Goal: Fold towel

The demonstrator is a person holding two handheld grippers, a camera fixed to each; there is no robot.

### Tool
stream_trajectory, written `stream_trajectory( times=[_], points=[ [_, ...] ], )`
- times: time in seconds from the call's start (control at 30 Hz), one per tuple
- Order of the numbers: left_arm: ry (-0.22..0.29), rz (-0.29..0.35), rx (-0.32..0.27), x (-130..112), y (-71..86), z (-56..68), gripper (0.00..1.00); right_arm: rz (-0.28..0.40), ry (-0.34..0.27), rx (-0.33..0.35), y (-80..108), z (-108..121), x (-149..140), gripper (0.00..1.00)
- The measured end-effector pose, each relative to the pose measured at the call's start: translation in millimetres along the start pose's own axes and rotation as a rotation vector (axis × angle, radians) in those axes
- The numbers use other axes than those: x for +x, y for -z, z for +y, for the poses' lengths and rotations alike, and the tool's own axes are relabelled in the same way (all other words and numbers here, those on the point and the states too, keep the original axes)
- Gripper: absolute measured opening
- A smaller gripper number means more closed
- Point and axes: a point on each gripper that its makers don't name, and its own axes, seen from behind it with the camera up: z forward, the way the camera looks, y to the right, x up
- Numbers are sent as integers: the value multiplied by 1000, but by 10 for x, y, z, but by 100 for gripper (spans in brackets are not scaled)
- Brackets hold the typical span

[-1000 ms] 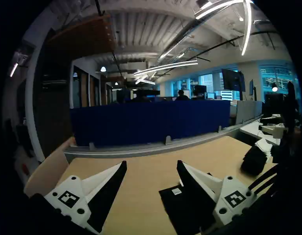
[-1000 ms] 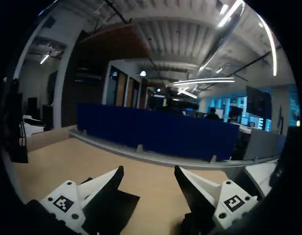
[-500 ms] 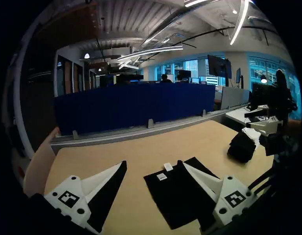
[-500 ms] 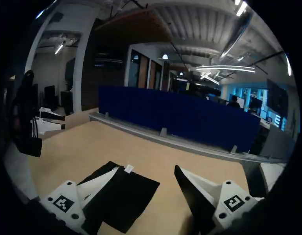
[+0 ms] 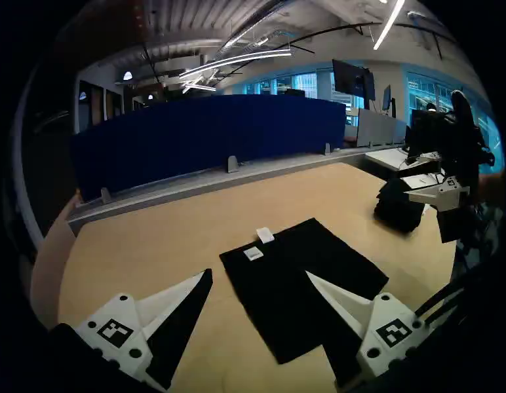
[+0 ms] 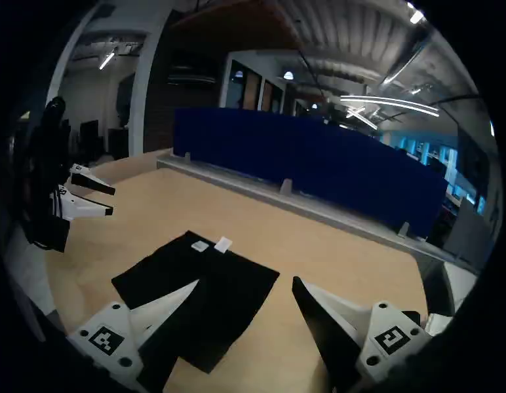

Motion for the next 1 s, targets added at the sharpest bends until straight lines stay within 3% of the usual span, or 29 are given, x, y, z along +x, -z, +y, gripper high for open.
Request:
stream_trajectory(
  times=[0.5,1.0],
  points=[
    [-41,-181,-45,-1006,-257,236,95,-150,9,53,-243,-304,-924,100],
    [-34,-273,-76,-1484,-277,395,95,-248,17,74,-270,-449,-1448,100]
  ],
)
